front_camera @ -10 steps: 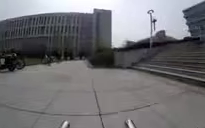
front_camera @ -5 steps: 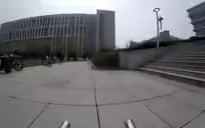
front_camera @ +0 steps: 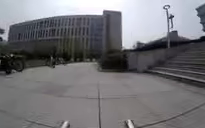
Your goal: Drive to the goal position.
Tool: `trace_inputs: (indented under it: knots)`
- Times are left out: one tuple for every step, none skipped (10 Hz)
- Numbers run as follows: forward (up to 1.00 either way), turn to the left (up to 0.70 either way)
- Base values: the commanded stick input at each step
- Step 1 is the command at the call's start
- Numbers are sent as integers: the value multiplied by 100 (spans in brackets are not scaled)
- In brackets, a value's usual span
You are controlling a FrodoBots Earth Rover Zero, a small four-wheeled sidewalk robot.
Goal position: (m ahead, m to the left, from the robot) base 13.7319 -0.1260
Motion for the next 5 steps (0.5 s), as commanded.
trace_inputs:
  knots:
    - [100, 0]
    - [100, 0]
    - [100, 0]
    - [100, 0]
    - [100, 0]
